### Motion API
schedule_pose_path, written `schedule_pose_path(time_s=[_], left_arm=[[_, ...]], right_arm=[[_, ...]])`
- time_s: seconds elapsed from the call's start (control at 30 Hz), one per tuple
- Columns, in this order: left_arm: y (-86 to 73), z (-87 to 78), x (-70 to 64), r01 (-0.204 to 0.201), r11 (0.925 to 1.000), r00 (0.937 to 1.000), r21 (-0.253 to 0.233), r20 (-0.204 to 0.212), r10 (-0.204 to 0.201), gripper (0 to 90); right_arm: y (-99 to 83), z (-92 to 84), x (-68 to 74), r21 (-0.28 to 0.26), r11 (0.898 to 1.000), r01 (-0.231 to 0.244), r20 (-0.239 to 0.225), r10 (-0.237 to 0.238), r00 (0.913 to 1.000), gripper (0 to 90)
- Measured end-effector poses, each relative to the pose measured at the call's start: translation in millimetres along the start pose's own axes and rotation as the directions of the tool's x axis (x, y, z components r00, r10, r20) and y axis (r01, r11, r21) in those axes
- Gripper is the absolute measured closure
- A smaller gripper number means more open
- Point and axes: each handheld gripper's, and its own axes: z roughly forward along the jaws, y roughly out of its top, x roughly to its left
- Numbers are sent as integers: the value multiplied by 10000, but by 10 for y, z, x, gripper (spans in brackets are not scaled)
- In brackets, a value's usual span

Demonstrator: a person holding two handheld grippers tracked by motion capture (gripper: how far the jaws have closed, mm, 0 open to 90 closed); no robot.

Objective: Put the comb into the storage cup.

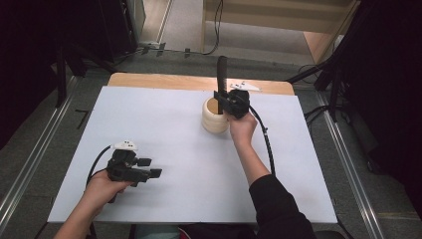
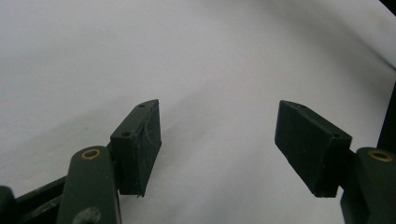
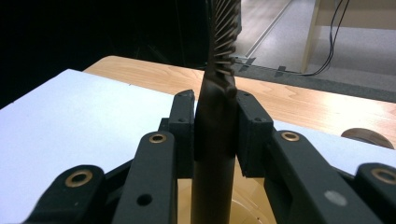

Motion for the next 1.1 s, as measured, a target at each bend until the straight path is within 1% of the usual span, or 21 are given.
schedule_pose_path(time_s=[0.1, 0.17, 0.2, 0.23, 0.3, 0.37, 0.4, 0.5, 0.57, 0.73, 0.83, 0.9, 0.97, 1.1], left_arm=[[1, 3, -4, -47, 10000, 10000, 58, -23, 47, 322], [2, 1, -3, -48, 10000, 10000, 60, -23, 49, 322], [3, 2, -3, -23, 10000, 10000, 26, -4, 23, 323], [3, 2, -3, -16, 10000, 10000, 11, 8, 16, 322], [0, 7, -6, -33, 10000, 10000, 46, -23, 33, 322], [1, 11, -4, -19, 9999, 10000, 99, -36, 20, 322], [3, 11, -3, -24, 10000, 10000, 89, -34, 24, 322], [4, 13, -2, -20, 10000, 10000, 71, -33, 21, 322], [2, 15, 0, -17, 9999, 10000, 110, -38, 17, 322], [0, 12, -2, -15, 10000, 10000, 58, -8, 15, 322], [0, 12, -1, 1, 10000, 10000, 59, -22, -1, 322], [1, 14, 0, -11, 10000, 10000, 82, -34, 11, 322], [0, 17, -1, -14, 10000, 10000, 87, -22, 14, 322], [3, 14, -5, -28, 10000, 10000, 75, -33, 28, 322]], right_arm=[[-17, -6, -14, 63, 10000, -23, 12, 23, 10000, 683], [-31, -15, -26, 37, 10000, -4, -142, 5, 9999, 583], [-38, -17, -32, 49, 10000, 17, -232, -16, 9997, 512], [-42, -18, -37, 89, 9999, 121, -299, -119, 9995, 478], [-45, -31, -42, 321, 9993, 203, -364, -191, 9992, 447], [-61, -44, -50, 330, 9987, 400, -316, -390, 9987, 441], [-67, -50, -62, 321, 9986, 414, -239, -407, 9989, 436], [-68, -68, -90, 391, 9990, 222, -303, -210, 9993, 414], [-68, -84, -102, 427, 9984, 373, -195, -365, 9991, 392], [-58, -137, -135, 511, 9978, 426, -85, -422, 9991, 353], [-53, -178, -162, 620, 9976, 292, -74, -288, 9996, 340], [-56, -206, -179, 776, 9967, 250, 72, -257, 9996, 335], [-64, -234, -199, 829, 9962, 254, 12, -256, 9997, 326], [-73, -293, -241, 993, 9951, 12, -134, 1, 9999, 308]])
